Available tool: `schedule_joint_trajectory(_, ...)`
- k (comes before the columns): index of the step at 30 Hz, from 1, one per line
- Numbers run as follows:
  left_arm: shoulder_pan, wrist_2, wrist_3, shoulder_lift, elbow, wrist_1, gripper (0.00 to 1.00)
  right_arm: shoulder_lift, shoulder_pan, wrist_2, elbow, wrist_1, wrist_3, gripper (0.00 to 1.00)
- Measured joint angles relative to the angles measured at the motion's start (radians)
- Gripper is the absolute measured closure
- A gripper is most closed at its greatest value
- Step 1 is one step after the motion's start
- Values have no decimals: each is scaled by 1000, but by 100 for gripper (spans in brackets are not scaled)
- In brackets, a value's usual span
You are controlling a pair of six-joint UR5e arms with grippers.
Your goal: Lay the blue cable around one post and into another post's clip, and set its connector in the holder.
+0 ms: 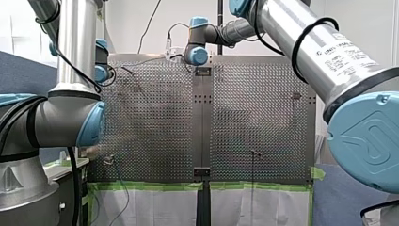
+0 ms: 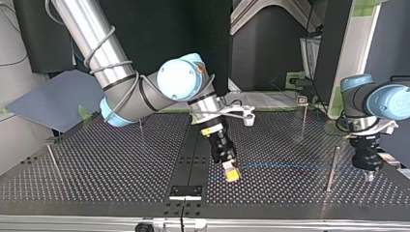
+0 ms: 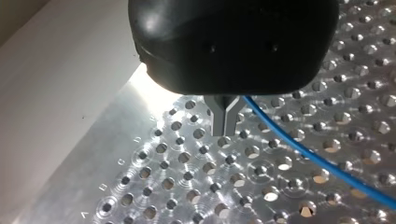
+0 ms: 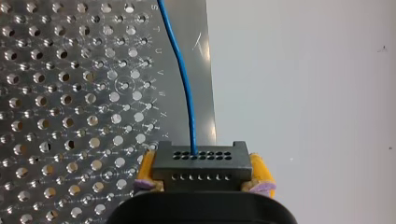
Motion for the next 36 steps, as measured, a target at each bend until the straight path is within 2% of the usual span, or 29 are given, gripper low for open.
schedule_joint_trajectory(5, -8, 1, 1, -4, -1, 1, 100, 6, -4, 5, -1, 9, -1, 100)
schedule_joint_trajectory(8, -13, 2, 2, -5, -2, 1, 100, 12, -6, 22, -2, 22, -3, 100)
schedule_joint_trajectory(15, -34, 10, 12, -35, -10, -6, 100, 33, -10, 42, -2, 66, -4, 100)
schedule_joint_trajectory(21, -49, -6, 16, -46, -21, -6, 100, 41, -13, 58, 7, 105, -10, 100)
schedule_joint_trajectory(25, -57, -12, 7, -46, -51, 19, 100, 42, -15, 75, 28, 109, -15, 100)
schedule_joint_trajectory(35, -85, -38, -7, -46, -102, 43, 100, 43, -20, 88, 86, 95, -16, 100)
schedule_joint_trajectory(36, -88, -39, -7, -46, -103, 43, 91, 43, -20, 89, 93, 90, -15, 100)
